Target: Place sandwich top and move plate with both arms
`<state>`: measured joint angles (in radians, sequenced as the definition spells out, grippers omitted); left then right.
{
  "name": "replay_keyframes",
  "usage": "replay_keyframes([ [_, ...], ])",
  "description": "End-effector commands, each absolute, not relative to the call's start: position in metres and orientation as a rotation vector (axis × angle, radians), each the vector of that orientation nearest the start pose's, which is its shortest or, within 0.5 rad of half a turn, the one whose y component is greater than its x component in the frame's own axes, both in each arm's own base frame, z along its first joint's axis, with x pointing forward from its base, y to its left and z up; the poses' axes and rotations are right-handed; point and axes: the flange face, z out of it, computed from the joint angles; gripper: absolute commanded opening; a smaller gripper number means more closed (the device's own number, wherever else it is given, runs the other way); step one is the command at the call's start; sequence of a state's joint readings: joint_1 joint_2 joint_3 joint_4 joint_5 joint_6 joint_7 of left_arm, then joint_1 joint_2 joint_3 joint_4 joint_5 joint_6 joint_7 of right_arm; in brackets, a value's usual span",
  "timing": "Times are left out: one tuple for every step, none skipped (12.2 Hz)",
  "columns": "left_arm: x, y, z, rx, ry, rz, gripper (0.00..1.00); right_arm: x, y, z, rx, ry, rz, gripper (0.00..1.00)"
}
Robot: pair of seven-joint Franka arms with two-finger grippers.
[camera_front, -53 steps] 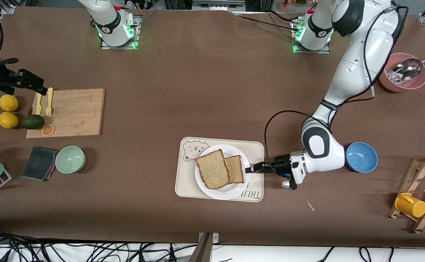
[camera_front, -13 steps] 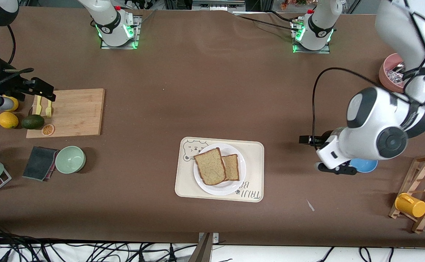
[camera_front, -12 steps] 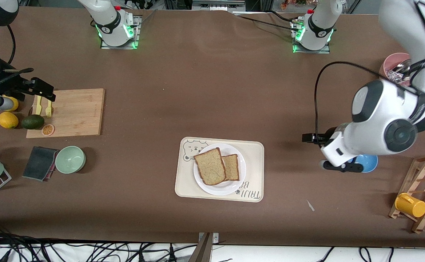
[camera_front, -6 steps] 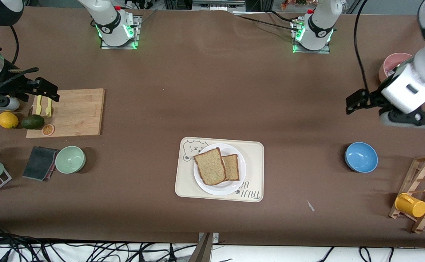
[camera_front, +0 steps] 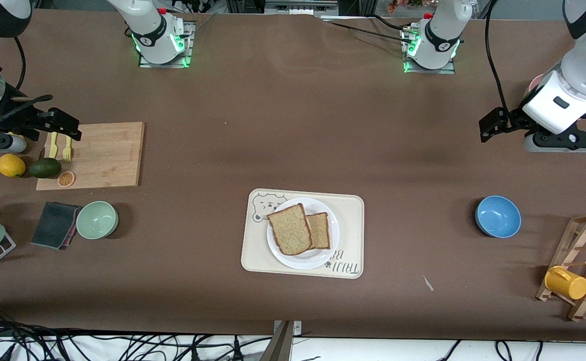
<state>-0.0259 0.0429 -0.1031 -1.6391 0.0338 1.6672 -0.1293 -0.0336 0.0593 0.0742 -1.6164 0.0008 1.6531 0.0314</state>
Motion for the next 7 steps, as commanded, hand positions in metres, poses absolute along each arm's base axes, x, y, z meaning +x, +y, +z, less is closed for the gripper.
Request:
replay_keyframes([
  [0.548, -0.074, 0.589, -3.126, 0.008, -0.032, 1.00, 0.577, 0.018, 0.582, -3.136, -0.012, 0.039, 1.00],
  [0.547, -0.073, 0.588, -3.132, 0.002, -0.029, 1.00, 0.577, 0.016, 0.580, -3.142, -0.001, 0.043, 1.00],
  [0.549, -0.065, 0.585, -3.134, -0.023, -0.018, 1.00, 0.577, 0.012, 0.582, -3.141, 0.005, 0.036, 1.00],
  [0.549, -0.064, 0.586, -3.133, -0.016, -0.004, 1.00, 0.578, 0.010, 0.582, -3.141, 0.000, 0.031, 1.00],
  [0.548, -0.066, 0.584, -3.131, -0.006, 0.025, 1.00, 0.578, 0.002, 0.582, -3.139, 0.019, 0.034, 1.00],
  [0.548, -0.067, 0.584, -3.133, 0.003, 0.025, 1.00, 0.578, -0.006, 0.582, -3.134, 0.041, 0.036, 1.00],
  [0.548, -0.068, 0.585, -3.139, 0.007, 0.022, 1.00, 0.577, -0.006, 0.581, -3.135, 0.041, 0.043, 1.00],
])
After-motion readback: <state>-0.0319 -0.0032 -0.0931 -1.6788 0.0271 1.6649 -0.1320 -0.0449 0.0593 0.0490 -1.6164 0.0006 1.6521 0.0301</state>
